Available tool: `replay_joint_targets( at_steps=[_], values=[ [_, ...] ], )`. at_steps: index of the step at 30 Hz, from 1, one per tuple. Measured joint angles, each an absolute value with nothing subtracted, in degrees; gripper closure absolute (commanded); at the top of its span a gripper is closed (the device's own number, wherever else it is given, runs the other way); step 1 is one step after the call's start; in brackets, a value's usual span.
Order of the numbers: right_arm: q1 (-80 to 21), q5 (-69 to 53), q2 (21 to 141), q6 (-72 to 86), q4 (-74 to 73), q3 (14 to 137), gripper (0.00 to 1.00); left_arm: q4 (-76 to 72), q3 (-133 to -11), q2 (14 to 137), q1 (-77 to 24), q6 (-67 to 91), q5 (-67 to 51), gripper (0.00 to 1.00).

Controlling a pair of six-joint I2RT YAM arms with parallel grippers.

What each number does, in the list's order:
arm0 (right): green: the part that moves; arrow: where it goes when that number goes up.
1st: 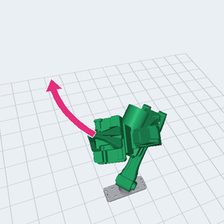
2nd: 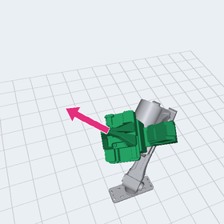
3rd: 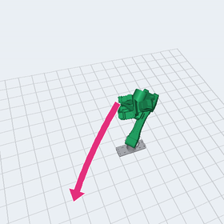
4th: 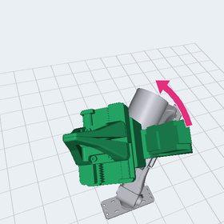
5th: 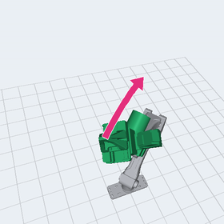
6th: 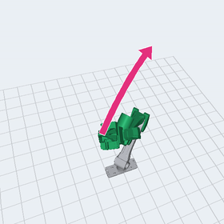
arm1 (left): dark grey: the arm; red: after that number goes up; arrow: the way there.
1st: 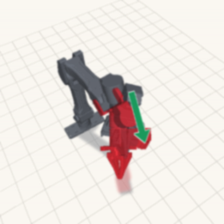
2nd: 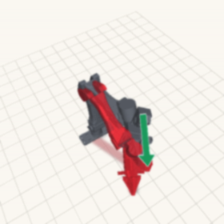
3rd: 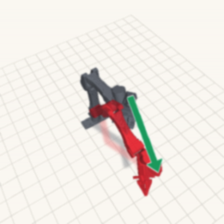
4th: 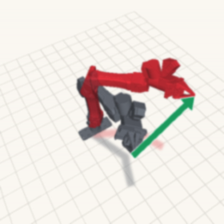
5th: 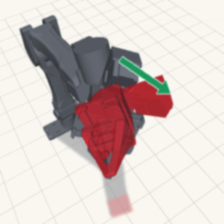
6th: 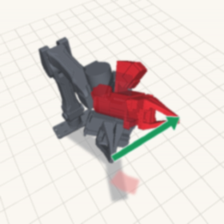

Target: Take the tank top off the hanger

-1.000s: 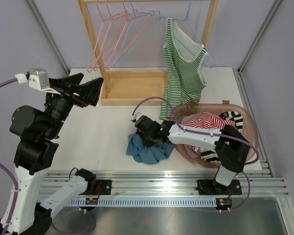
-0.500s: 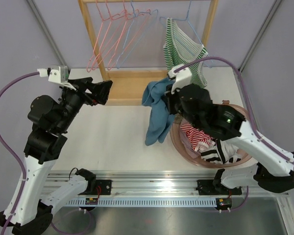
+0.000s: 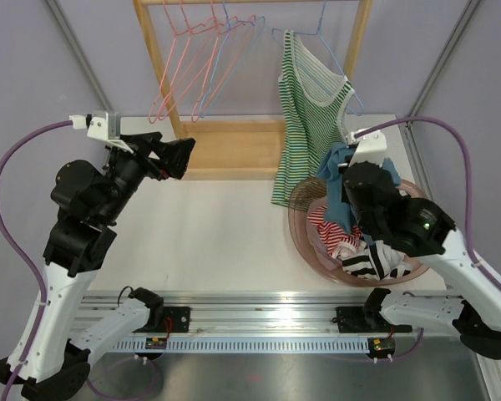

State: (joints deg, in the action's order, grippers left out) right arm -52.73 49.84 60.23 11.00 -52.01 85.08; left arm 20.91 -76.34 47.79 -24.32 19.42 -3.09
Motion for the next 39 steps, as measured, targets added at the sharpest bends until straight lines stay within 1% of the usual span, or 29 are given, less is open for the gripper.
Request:
replay_joint_targets(
  at_steps=[3,7,10,13,15,16,17,19,20,21,23,24,30,31,33,39],
  values=[
    [-48.7,46.9,58.5,15.9,-51.8,73.4,1.00,20.9,-76.2,47.8,-24.3,19.4,-3.3,0.01],
    [-45.1,40.2,59.2,23.9,-48.7,58.0,1.00,20.5,-75.7,47.8,-24.3,19.5,-3.8,0.01],
    [-43.4,35.0,60.0,29.3,-45.1,51.5,0.99,20.5,-75.5,47.8,-24.3,19.6,-4.1,0.01],
    [-41.9,29.6,62.1,33.4,-40.1,48.1,0.97,20.5,-75.5,47.7,-24.3,19.7,-4.2,0.01],
    [-41.0,26.9,64.2,35.1,-37.5,46.8,0.90,20.6,-75.5,47.6,-24.3,19.8,-4.1,0.01],
    [-40.7,25.8,65.2,35.9,-36.6,46.4,0.85,20.7,-75.5,47.4,-24.3,19.8,-4.1,0.01],
    [-40.5,24.9,66.0,36.5,-35.8,46.2,0.77,20.9,-75.5,47.1,-24.3,19.8,-4.1,0.01],
    [-40.3,23.8,66.3,37.2,-35.1,46.1,0.71,21.2,-75.5,46.4,-24.3,19.8,-4.1,0.01],
    [-40.3,23.4,66.2,37.4,-35.1,46.2,0.67,21.2,-75.5,46.0,-24.3,19.8,-4.1,0.01],
    [-40.3,23.1,65.9,37.4,-35.6,46.7,0.53,21.2,-75.5,45.6,-24.3,19.8,-4.0,0.01],
    [-40.2,23.0,65.5,37.2,-37.2,48.9,0.38,21.2,-75.5,44.9,-24.3,19.8,-3.9,0.01],
    [-40.1,23.1,65.2,36.9,-38.3,50.8,0.28,21.3,-75.5,44.5,-24.3,19.8,-3.7,0.01],
    [-40.1,25.5,62.8,32.8,-43.5,65.2,0.08,23.4,-75.5,43.9,-24.3,19.8,-2.6,0.01],
    [-40.1,26.3,62.5,32.0,-44.4,67.9,0.02,24.2,-75.5,43.9,-24.3,19.8,-2.4,0.01],
    [-40.1,27.7,62.1,29.6,-46.1,73.3,0.00,25.5,-75.5,43.5,-24.3,19.8,-1.9,0.01],
    [-39.8,32.5,63.8,19.7,-48.4,89.1,0.01,30.5,-74.5,40.6,-24.3,19.9,0.7,0.01]
  ],
)
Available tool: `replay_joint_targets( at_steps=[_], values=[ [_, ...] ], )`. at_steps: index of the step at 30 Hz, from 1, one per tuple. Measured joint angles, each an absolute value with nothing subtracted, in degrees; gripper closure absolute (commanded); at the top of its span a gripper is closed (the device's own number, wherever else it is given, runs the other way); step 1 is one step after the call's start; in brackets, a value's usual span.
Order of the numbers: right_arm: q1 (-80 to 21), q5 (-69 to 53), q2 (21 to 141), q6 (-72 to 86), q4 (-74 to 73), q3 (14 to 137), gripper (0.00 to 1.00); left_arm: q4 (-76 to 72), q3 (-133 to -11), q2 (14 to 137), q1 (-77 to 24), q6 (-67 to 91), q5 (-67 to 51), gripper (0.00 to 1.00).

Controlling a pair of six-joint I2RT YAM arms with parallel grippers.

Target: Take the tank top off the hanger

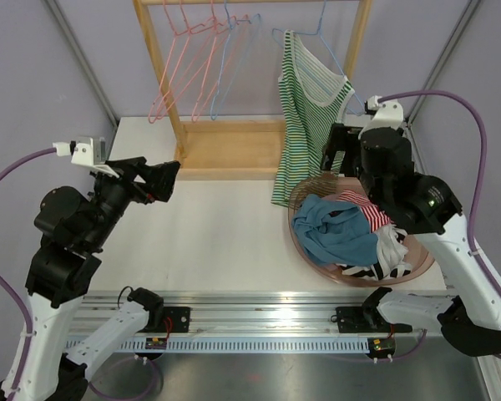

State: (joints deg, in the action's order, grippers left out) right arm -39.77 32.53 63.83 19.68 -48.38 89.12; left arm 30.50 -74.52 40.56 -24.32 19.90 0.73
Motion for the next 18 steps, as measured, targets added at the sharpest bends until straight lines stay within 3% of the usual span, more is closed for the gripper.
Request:
replay_joint_targets(
  at_steps=[6,18],
  values=[
    [-34.3,31.8,73.5,10.8,-48.3,105.1,0.00,34.7,-73.6,37.9,-24.3,19.2,2.8,0.01],
    [-19.3,13.7,97.5,-1.2,-49.2,133.9,0.02,34.5,-61.1,28.7,-24.3,19.3,2.9,0.01]
  ],
)
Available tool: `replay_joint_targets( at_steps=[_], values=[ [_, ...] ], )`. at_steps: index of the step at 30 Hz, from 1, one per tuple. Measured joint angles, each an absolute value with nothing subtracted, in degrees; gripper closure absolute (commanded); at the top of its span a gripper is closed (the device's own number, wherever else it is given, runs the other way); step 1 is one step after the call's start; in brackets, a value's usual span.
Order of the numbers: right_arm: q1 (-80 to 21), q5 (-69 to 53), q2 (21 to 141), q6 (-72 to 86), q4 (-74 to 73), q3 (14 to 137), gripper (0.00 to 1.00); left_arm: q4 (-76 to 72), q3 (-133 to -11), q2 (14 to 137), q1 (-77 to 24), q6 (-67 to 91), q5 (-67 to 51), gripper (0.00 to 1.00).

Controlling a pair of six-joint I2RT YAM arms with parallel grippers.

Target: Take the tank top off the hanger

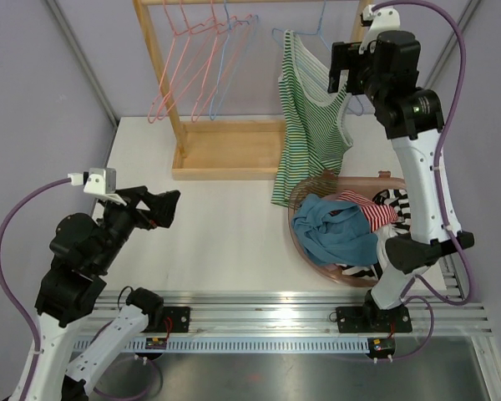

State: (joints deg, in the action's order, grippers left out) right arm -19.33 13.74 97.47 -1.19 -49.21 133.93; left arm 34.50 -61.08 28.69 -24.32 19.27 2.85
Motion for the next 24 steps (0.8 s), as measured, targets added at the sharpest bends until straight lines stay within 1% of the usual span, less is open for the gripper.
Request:
replay_joint_targets(
  at_steps=[3,5,7,8,13,14,15,17,18,21,22,23,24],
  values=[
    [-16.3,8.6,102.7,-4.1,-49.7,140.4,0.06,34.6,-60.1,28.6,-24.3,18.9,3.0,0.01],
    [-15.4,6.1,106.1,-5.9,-49.8,144.3,0.14,34.6,-59.5,28.6,-24.3,18.5,3.3,0.01],
    [-14.9,3.6,109.4,-7.2,-49.9,147.9,0.19,34.7,-59.0,28.6,-24.3,18.2,3.6,0.01],
    [-14.7,2.2,110.9,-7.7,-49.7,149.3,0.24,34.7,-58.6,28.6,-24.3,18.0,3.7,0.01],
    [-13.2,-4.3,114.8,-8.5,-49.2,150.8,0.39,35.0,-56.4,28.6,-24.3,17.6,4.5,0.01],
    [-13.0,-4.9,115.3,-8.7,-49.0,150.9,0.44,35.1,-56.1,28.6,-24.3,17.5,4.6,0.01],
    [-12.8,-5.9,115.8,-8.8,-48.8,151.0,0.53,35.2,-55.8,28.6,-24.3,17.5,4.6,0.01],
    [-12.6,-7.4,116.7,-8.9,-48.0,151.2,0.65,35.6,-55.6,28.6,-24.3,17.3,4.8,0.01],
    [-12.6,-8.4,117.1,-8.8,-47.6,151.2,0.68,35.7,-55.6,28.6,-24.3,17.1,5.0,0.01],
    [-12.5,-10.7,117.9,-8.1,-46.9,151.3,0.71,35.6,-55.5,28.6,-24.3,16.7,5.2,0.01],
    [-12.5,-11.4,118.1,-8.1,-46.5,151.4,0.76,35.6,-55.4,28.6,-24.3,16.7,5.2,0.01],
    [-12.5,-11.9,118.2,-7.9,-46.0,151.5,0.83,35.6,-55.3,28.6,-24.3,16.6,5.2,0.01],
    [-12.5,-12.2,118.3,-7.8,-45.7,151.5,1.00,35.6,-55.1,28.7,-24.3,16.6,5.2,0.01]
  ],
)
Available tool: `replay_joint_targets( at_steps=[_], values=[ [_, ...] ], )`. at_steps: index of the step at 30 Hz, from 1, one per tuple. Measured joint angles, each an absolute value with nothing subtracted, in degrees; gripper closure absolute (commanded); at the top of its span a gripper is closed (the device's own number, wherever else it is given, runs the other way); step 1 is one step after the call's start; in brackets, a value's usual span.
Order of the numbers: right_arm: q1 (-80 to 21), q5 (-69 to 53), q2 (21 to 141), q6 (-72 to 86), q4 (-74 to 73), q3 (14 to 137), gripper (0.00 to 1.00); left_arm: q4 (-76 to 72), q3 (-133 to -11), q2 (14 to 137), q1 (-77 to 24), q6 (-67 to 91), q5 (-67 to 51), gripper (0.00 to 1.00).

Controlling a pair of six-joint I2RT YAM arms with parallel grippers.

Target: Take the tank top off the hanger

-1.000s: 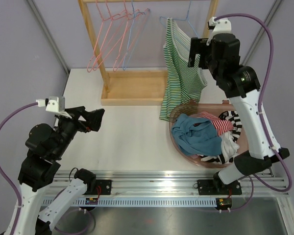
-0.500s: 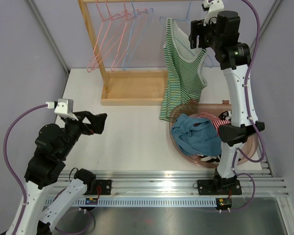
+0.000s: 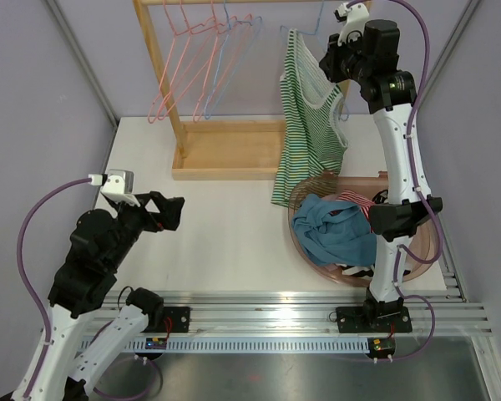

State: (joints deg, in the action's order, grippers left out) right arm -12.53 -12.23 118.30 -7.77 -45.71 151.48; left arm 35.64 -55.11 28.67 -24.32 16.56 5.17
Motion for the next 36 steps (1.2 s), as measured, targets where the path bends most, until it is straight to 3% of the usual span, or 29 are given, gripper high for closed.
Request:
replay_joint_targets(
  at_steps=[22,36],
  values=[
    [-13.2,-19.2,117.3,9.7,-34.7,147.9,1.00,35.9,-52.2,30.0,-24.3,16.3,5.8,0.01],
    [-20.0,-15.8,104.4,13.1,-33.6,138.7,1.00,36.3,-52.1,30.0,-24.3,16.4,6.3,0.01]
  ],
)
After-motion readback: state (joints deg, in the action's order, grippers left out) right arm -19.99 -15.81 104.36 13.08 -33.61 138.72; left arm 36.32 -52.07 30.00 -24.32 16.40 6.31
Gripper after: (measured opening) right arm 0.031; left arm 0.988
